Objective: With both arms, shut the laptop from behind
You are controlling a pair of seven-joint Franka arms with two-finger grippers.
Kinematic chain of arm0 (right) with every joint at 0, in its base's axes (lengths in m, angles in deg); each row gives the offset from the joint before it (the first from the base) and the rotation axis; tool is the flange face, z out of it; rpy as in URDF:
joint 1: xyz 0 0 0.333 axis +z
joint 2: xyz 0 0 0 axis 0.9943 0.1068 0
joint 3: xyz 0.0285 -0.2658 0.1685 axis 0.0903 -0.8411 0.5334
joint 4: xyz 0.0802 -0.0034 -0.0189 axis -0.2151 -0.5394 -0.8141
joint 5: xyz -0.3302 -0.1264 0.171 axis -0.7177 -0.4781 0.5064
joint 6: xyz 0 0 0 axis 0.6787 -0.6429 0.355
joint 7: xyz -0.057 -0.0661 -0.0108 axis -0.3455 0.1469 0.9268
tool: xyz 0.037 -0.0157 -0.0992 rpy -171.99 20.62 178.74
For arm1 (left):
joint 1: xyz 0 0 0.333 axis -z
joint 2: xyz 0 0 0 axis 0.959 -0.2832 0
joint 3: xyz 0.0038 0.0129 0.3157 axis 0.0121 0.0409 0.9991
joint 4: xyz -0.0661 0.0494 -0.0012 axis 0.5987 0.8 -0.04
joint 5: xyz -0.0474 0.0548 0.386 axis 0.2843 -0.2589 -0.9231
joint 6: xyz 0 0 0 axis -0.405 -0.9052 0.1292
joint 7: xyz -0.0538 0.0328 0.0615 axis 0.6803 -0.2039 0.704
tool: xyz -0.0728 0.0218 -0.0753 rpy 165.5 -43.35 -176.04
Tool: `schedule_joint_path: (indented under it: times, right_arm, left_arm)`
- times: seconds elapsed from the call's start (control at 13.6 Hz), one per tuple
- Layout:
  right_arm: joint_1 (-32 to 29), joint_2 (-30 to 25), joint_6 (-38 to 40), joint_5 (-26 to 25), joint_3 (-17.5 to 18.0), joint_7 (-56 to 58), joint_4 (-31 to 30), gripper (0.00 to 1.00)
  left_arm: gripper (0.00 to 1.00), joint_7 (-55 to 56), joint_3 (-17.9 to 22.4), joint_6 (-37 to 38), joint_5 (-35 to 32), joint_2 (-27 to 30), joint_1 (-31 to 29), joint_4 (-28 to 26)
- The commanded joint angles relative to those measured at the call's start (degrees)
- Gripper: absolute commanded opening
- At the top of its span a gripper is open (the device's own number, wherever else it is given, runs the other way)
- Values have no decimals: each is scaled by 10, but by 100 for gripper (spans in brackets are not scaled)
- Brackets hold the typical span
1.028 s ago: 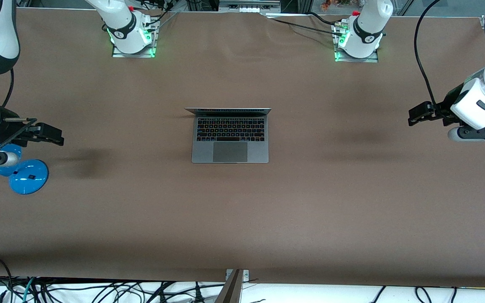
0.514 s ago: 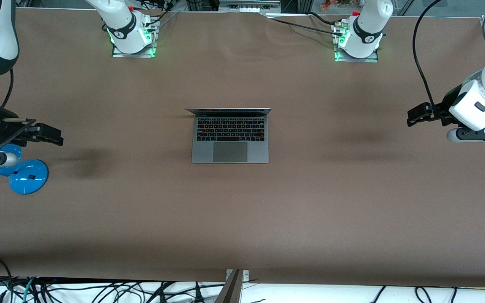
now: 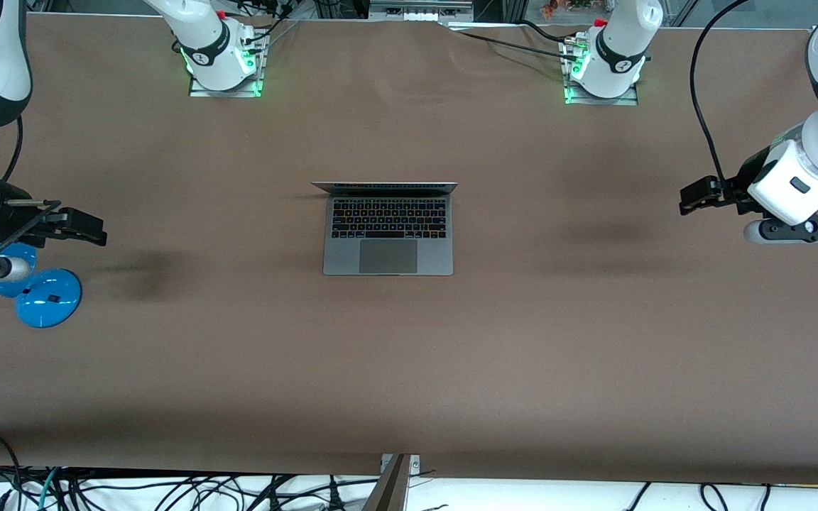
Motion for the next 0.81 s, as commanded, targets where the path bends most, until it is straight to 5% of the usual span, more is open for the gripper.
schedule_joint_path:
  times: [0.0,0.73]
  right_arm:
    - [-1,-5,5,-1,0,4,-5,100]
    - [14,2,35,10,5,2,-26,100]
  left_arm:
    - [100,14,-19,1,10,4,4,0]
    - [100,100,-114,4,9,8,3,-8]
